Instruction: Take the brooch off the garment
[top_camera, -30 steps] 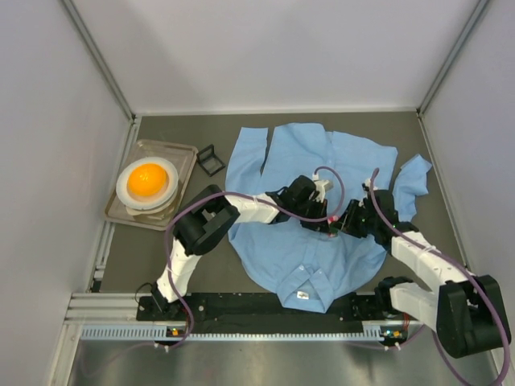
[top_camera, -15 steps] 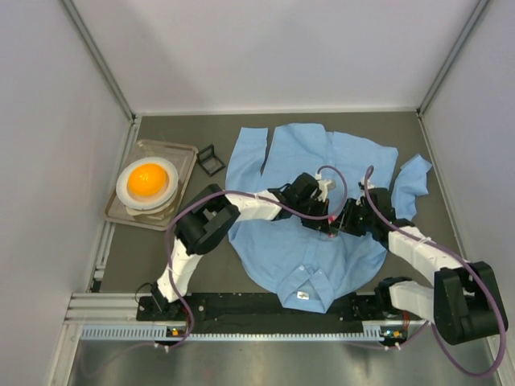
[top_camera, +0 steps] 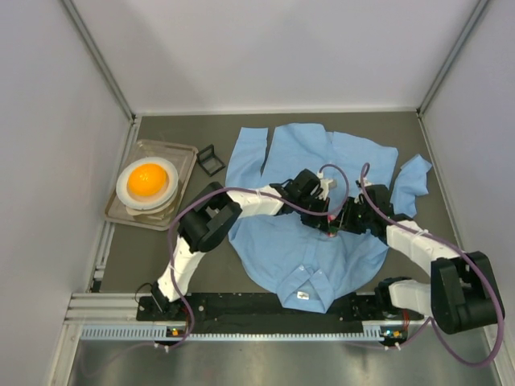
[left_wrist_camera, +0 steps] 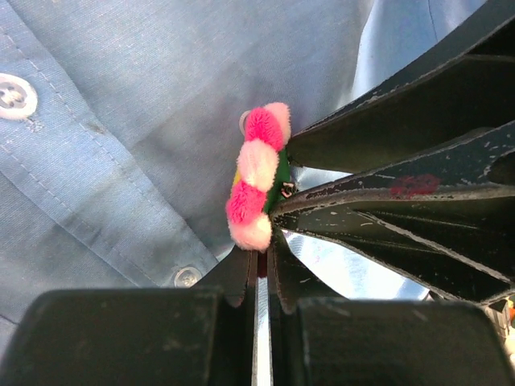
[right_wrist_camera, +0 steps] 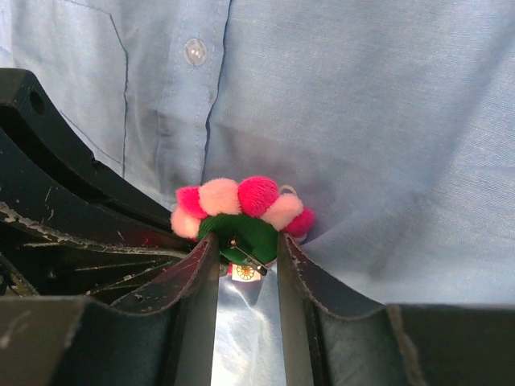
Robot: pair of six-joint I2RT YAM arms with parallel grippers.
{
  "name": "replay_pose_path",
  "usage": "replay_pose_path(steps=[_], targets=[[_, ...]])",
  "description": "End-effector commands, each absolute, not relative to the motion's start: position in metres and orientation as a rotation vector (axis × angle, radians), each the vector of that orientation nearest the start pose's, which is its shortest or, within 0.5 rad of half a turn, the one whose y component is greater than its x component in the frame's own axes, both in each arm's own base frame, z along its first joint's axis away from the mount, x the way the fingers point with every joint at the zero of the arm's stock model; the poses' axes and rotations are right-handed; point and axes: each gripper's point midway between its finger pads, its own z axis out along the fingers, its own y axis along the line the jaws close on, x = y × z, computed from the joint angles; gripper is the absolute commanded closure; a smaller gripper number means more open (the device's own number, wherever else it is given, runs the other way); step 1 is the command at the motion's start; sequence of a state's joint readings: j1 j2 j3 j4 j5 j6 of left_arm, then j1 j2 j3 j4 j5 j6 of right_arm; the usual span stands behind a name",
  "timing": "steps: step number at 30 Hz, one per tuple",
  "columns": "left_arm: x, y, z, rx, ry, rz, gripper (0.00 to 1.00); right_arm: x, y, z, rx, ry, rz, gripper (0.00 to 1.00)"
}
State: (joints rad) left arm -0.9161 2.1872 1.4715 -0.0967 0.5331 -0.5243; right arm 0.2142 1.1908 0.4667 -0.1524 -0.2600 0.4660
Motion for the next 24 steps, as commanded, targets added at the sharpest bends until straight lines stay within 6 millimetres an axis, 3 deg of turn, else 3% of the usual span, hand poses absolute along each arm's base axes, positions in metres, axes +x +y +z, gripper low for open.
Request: replay_pose_path(steps=[1, 14, 24], targets=[[0.211, -0.488, 0.033, 0.899, 2.525, -1.310, 1.00, 0.266, 0.129, 0.050, 0.143, 2.430, 0.658, 0.73], [0.216, -0.490, 0.027, 0.869, 2.542, -1.324, 1.00, 0.258, 0.139, 0.060, 0.163, 2.390, 0.773, 0.88], [0.218, -0.503, 0.039, 0.843, 2.528, -1.388, 1.00, 0.255, 0.144, 0.056, 0.143, 2.396, 0.818, 0.97]])
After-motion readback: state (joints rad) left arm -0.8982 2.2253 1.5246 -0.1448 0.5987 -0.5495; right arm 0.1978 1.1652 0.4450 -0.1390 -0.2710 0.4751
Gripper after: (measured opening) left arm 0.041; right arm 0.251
